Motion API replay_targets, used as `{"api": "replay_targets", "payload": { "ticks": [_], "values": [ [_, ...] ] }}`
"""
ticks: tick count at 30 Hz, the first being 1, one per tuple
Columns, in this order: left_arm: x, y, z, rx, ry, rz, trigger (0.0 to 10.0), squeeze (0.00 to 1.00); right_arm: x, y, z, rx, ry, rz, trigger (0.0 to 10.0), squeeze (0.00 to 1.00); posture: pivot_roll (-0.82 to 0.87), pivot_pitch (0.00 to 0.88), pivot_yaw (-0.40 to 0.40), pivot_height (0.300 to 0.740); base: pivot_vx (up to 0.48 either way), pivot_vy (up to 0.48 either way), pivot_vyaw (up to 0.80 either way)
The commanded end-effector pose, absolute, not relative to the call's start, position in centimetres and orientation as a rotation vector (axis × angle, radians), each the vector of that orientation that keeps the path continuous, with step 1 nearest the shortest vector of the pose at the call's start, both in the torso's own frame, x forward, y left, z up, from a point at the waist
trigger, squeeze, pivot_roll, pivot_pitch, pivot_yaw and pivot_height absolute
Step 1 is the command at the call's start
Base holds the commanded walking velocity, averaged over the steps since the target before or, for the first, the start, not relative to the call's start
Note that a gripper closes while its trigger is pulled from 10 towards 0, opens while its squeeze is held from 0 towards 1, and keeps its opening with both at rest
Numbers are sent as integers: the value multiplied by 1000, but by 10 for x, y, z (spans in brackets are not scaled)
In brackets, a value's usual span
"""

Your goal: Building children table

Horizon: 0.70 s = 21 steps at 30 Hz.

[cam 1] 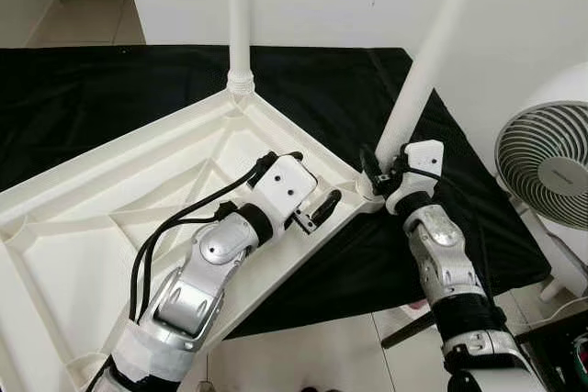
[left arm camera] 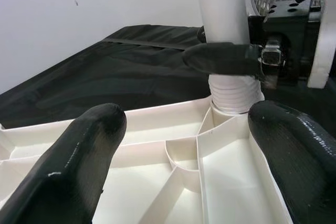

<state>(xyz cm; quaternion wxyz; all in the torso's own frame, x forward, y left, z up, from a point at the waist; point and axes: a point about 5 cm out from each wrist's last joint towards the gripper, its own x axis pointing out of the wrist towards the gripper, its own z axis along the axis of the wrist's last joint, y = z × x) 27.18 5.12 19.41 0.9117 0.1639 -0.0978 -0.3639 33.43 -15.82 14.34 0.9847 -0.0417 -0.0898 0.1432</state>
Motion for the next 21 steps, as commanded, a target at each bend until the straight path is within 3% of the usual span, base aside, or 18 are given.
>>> {"api": "replay_targets", "payload": {
  "ticks": [1, 12, 21],
  "values": [
    [271, 50, 196, 343, -208, -751, 10000, 0, 310, -160, 73, -106, 133, 313, 10000, 0, 165, 130, -40, 740, 0, 0, 0],
    [271, 50, 196, 347, -210, -756, 10000, 0, 301, -158, 71, -146, 104, 359, 10000, 0, 166, 135, -32, 740, 0, 0, 0],
    [270, 51, 197, 349, -209, -759, 10000, 0, 291, -166, 69, -37, 30, 329, 10000, 0, 168, 139, -23, 740, 0, 0, 0]
  ]
}}
